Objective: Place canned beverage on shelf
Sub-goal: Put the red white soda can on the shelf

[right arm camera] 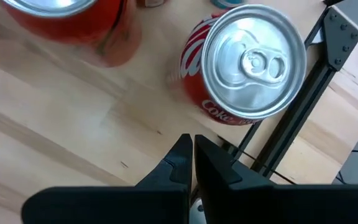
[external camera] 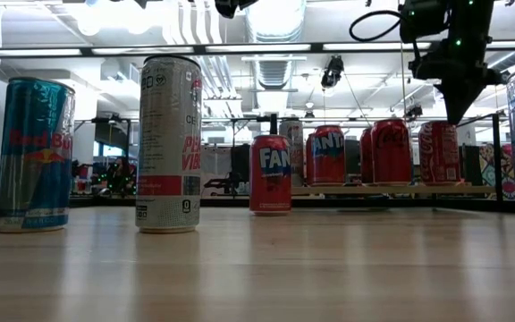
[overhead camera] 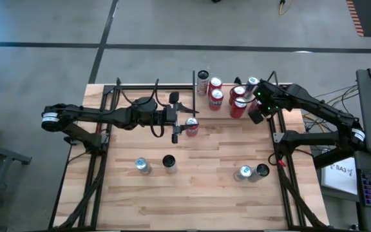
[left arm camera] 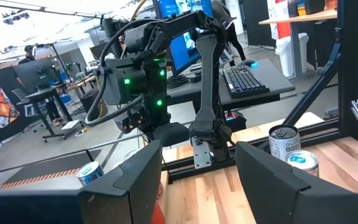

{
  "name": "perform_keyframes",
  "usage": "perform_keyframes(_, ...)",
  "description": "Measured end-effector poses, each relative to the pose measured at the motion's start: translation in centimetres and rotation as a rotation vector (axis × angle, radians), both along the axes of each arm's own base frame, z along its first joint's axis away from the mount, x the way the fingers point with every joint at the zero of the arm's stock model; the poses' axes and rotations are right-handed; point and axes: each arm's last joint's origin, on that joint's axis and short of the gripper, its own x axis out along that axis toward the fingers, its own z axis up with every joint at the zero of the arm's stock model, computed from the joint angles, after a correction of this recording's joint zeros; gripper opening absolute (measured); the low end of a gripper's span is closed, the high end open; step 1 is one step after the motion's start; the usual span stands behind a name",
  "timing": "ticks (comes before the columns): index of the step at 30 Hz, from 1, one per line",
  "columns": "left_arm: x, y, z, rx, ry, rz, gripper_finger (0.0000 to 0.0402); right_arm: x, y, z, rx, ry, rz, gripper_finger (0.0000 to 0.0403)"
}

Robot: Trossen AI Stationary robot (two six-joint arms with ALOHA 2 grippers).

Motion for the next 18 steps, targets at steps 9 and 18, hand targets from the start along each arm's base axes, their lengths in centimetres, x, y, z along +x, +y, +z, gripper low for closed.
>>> perform_keyframes(9,0.00,0.00,0.00,-0.034,0.000,0.000,0.0190,-0.46,-0.15,0.12,-0.052,0.077,-0.008,0.0009)
perform_keyframes(18,0.00,-0.01,-0.01,-0.074,0.000,-0.001,0.0190,-0.53,-0.28,0.13,0.037,0.013,0.033,0.0009)
